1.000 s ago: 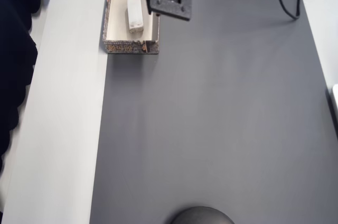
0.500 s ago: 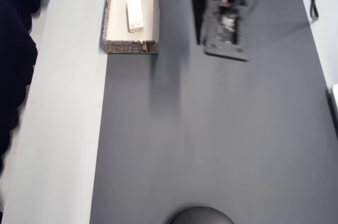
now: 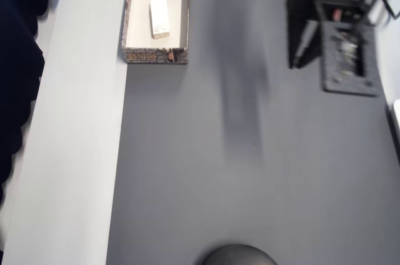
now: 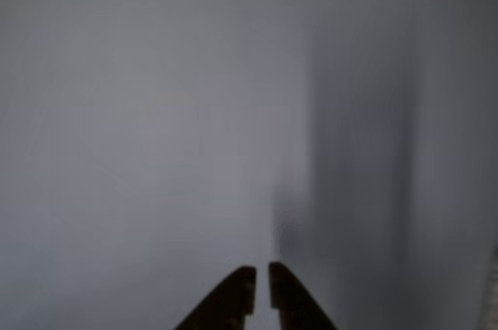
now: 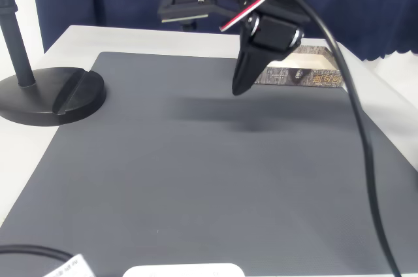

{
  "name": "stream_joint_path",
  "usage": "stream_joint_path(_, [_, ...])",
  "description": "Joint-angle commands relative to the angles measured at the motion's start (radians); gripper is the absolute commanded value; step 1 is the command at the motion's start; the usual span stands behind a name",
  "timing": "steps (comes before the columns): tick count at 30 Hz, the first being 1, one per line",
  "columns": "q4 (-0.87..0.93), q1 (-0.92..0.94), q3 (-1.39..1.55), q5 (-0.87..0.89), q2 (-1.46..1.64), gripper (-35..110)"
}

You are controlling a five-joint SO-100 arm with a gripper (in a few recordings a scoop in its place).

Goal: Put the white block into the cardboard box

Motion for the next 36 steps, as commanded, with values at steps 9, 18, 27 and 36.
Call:
stream_joint_path(9, [-0.044,-0.196,0.064,-0.206,0.089,-2])
stream_joint_path(18, [-0.083,-0.249,0.172,-0.291,0.149,-2])
stream_joint_path(27, [-0.235,-0.268,0.463,-0.422,0.368,-2])
stream_joint_path(36, [-0.333,-0.307,0.710,-0.551,0.546,-2])
